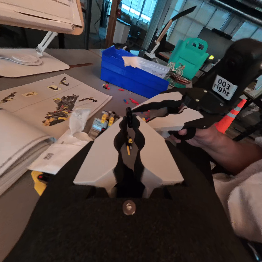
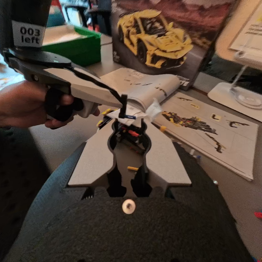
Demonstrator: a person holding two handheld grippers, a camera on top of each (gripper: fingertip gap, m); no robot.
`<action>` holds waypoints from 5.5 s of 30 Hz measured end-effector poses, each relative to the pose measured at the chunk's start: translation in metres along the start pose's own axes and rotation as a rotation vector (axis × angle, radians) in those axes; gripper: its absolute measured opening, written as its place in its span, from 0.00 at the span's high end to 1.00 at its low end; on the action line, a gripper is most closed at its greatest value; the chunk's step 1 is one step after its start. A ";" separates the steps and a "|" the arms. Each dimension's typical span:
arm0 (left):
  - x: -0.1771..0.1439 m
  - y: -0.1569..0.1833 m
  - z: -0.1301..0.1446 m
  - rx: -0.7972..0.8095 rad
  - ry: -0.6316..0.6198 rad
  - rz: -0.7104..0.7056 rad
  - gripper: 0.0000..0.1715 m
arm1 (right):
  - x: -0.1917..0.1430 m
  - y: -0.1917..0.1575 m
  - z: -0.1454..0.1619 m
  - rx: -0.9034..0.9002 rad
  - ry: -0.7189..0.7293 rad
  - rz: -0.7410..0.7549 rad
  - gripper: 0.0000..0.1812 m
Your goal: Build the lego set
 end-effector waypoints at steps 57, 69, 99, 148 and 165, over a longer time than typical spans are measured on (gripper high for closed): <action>0.074 -0.112 -0.041 0.016 -0.193 -0.046 0.98 | -0.011 0.110 0.047 0.283 0.021 0.135 0.91; 0.071 -0.097 -0.046 0.063 -0.205 -0.002 0.98 | -0.013 0.103 0.042 0.295 0.034 0.086 0.91; -0.007 0.015 0.074 -0.190 -0.312 0.055 0.97 | -0.004 0.034 0.091 0.244 -0.492 -0.056 0.91; -0.006 0.020 0.061 -0.213 -0.148 0.210 0.97 | -0.008 -0.021 0.022 -0.064 0.102 -0.021 0.92; -0.016 0.024 0.079 0.041 -0.393 0.255 0.97 | -0.009 -0.040 0.036 -0.260 0.050 -0.189 0.92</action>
Point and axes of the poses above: each gripper's, where its closed fingertips meet, x out along the fingers, z out of its underside, y = z × x across the jaws, the point moved 4 cm from there along -x, back along the fingers, and after that the axes turned 2 degrees about y, right-handed, at the moved point
